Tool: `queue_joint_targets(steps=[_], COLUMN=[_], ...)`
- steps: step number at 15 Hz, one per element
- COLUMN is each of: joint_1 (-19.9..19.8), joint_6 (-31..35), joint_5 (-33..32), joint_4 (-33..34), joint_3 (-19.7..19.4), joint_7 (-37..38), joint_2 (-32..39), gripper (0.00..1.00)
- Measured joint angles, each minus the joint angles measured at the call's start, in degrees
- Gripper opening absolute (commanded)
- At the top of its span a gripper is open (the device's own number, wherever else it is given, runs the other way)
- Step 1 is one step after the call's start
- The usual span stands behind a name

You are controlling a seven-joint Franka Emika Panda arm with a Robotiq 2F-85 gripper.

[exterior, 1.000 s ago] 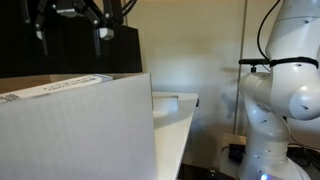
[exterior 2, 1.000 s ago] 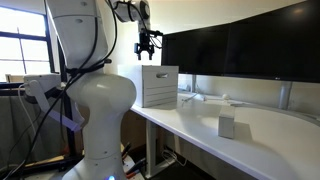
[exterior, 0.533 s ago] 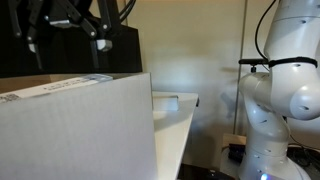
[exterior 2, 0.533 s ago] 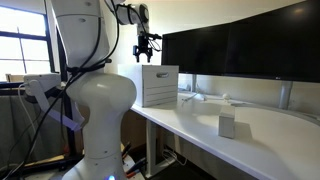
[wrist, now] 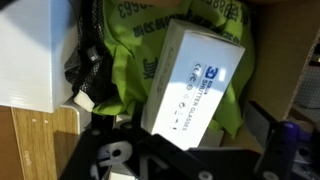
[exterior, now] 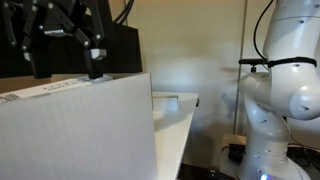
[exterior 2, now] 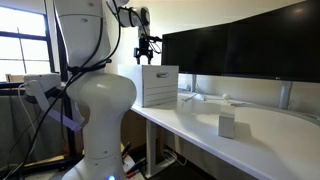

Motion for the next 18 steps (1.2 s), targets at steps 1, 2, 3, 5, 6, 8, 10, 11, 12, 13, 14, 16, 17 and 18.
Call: queue_joint_targets(steps=[1,2,3,5,6,8,10,11,12,13,14,16,17,18], joint_1=[0.00,0.00,0.00,0.00,0.00,0.00,0.00,0.00,0.00,-0.01,-0.02,-0.02,-0.02,-0.02], joint_6=[0.18,0.48,0.80,1.46,1.72,2.08,2.30,2.39,2.48,2.62,2.75,3.06,3.24,3.44], joint_5=[0.00,0.00,0.00,0.00,0.00,0.00,0.00,0.00,0.00,0.00,0.00,0.00,0.00,0.00], joint_4=[-0.04,-0.13,-0.22,-0.37,-0.41,-0.45,-0.56,-0.62,-0.65,-0.66,-0.69,-0.77,-0.80,-0.82], joint_3=[0.01,0.03,0.05,0.10,0.13,0.16,0.16,0.16,0.16,0.16,0.16,0.17,0.20,0.23], joint_7=[0.00,0.02,0.02,0.02,0.02,0.02,0.02,0.02,0.02,0.02,0.02,0.02,0.02,0.02], joint_2=[0.20,0.38,0.56,1.01,1.30,1.91,2.38,2.59,2.80,3.01,3.17,3.33,3.36,3.36], gripper=[1.00,1.00,1.00,1.00,1.00,1.00,1.00,1.00,1.00,1.00,0.75,0.67,0.60,0.53])
